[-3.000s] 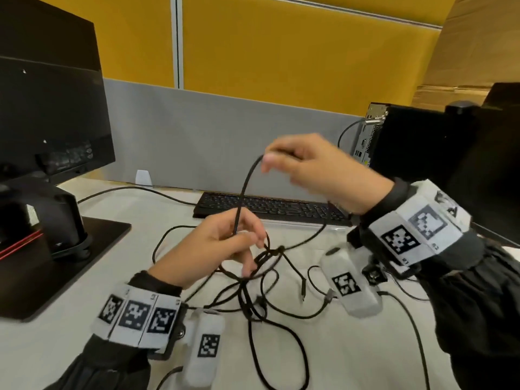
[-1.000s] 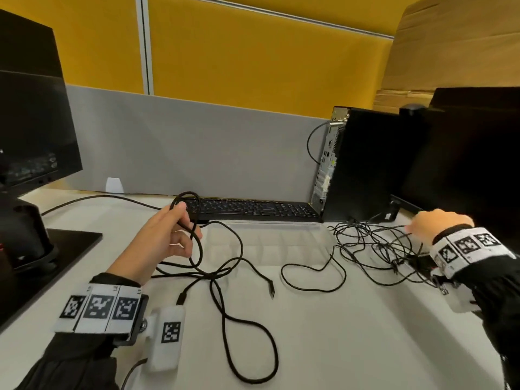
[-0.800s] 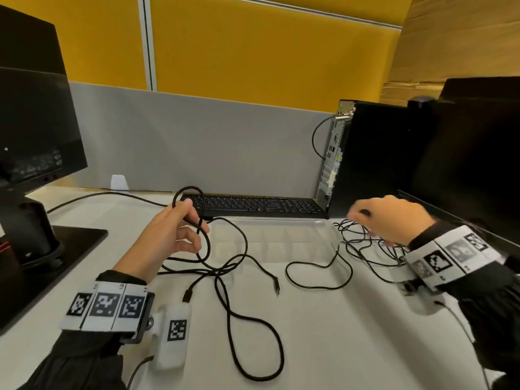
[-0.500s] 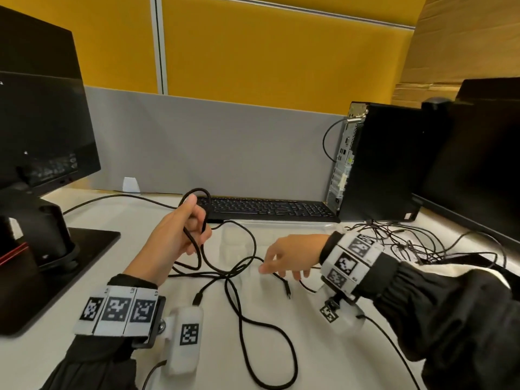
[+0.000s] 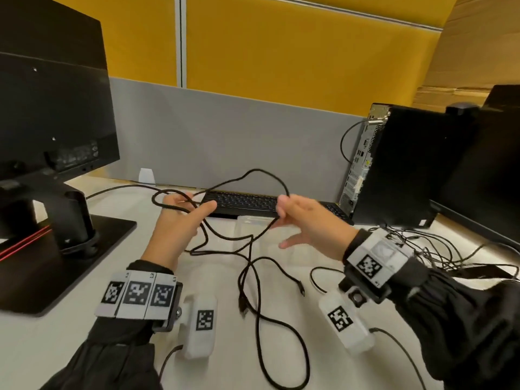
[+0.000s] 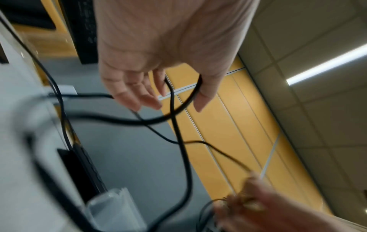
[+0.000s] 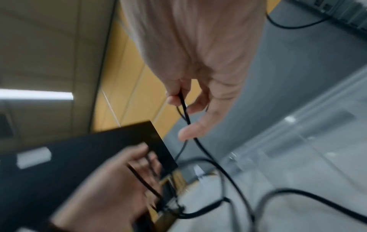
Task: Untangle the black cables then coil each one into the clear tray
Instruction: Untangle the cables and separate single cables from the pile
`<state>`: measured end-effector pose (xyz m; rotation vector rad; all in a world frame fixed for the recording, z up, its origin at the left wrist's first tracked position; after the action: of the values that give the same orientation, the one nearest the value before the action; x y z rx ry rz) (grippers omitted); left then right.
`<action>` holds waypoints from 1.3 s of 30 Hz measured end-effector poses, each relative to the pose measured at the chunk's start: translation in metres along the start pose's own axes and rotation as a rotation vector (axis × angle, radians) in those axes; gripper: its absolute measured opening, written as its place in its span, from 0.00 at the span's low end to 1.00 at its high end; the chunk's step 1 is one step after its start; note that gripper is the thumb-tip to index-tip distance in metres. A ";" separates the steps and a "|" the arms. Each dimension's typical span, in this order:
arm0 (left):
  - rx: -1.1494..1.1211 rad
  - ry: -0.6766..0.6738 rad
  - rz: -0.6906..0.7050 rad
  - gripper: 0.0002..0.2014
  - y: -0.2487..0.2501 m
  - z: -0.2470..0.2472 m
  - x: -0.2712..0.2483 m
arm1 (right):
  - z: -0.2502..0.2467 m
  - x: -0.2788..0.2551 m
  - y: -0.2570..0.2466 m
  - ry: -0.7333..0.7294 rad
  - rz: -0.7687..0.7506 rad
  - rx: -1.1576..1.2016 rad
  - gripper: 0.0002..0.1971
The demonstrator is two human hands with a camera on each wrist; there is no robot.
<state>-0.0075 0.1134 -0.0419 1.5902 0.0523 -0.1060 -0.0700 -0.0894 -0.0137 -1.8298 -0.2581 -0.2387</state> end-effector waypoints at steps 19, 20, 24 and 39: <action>0.703 0.032 0.611 0.43 0.088 0.047 -0.058 | -0.036 -0.061 -0.126 -0.045 -0.451 -0.195 0.12; 0.667 -0.101 0.608 0.44 0.088 0.066 -0.065 | -0.035 -0.065 -0.130 -0.075 -0.470 -0.188 0.12; 0.480 -0.488 0.452 0.10 0.079 0.094 -0.069 | -0.067 -0.083 -0.146 0.026 -0.484 -0.434 0.13; 0.633 -0.265 0.230 0.26 0.076 0.007 -0.018 | -0.241 -0.138 -0.066 0.153 0.533 -1.583 0.20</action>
<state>-0.0185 0.1052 0.0356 2.1853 -0.4069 -0.1630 -0.2281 -0.3112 0.0705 -3.2931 0.7667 -0.2026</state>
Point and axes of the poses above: each hand's wrist, its own x-axis towards the middle knuckle, its own z-axis out of the palm, y = z × x, the point moved 5 cm from there along x, towards the middle knuckle, and after that the axes turned 13 degrees about -z, right-handed, at the moved point
